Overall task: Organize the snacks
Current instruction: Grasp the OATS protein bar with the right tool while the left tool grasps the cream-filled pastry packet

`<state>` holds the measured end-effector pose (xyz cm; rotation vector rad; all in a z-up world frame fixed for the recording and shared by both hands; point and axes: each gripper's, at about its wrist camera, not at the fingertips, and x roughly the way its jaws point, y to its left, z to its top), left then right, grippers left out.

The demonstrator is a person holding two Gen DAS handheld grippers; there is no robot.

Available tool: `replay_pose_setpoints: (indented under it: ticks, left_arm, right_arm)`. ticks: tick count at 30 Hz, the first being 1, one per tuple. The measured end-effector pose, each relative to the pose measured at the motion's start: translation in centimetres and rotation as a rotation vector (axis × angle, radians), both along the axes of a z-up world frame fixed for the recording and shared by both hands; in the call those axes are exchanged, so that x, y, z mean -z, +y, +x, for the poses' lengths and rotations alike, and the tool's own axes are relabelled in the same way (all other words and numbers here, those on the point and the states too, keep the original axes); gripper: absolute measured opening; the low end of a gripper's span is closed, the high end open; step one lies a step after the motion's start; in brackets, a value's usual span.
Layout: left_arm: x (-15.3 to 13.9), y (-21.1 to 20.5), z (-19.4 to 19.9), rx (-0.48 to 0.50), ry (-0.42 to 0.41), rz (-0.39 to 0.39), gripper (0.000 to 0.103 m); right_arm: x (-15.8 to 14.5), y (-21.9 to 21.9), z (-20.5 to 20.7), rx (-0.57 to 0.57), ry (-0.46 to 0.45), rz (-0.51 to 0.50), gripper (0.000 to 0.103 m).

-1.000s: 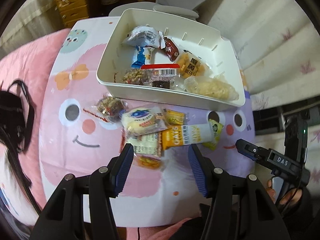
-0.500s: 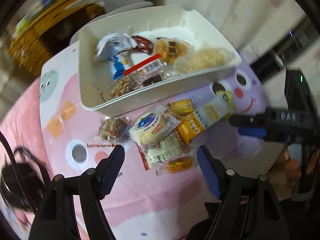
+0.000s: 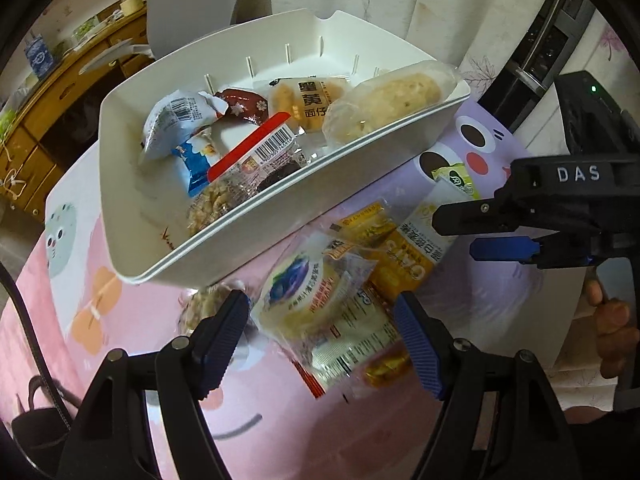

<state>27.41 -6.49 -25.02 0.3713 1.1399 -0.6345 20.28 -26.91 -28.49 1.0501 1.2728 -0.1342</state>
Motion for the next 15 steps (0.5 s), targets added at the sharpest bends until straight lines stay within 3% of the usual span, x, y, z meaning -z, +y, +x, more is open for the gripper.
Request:
replay_pose_setpoints:
  ticks: [8,15]
  left_arm:
    - [1.9,-0.1,1.2,0.057,-0.029,-0.044,0.074]
    - [3.3,-0.7,1.3,0.092,-0.064,-0.013,0.074]
  right_arm:
    - [0.1,1.3,2.0,0.062,0.04,-0.086,0.063]
    - [0.7,1.9,3.7,0.142,0.103,-0.123,0.059]
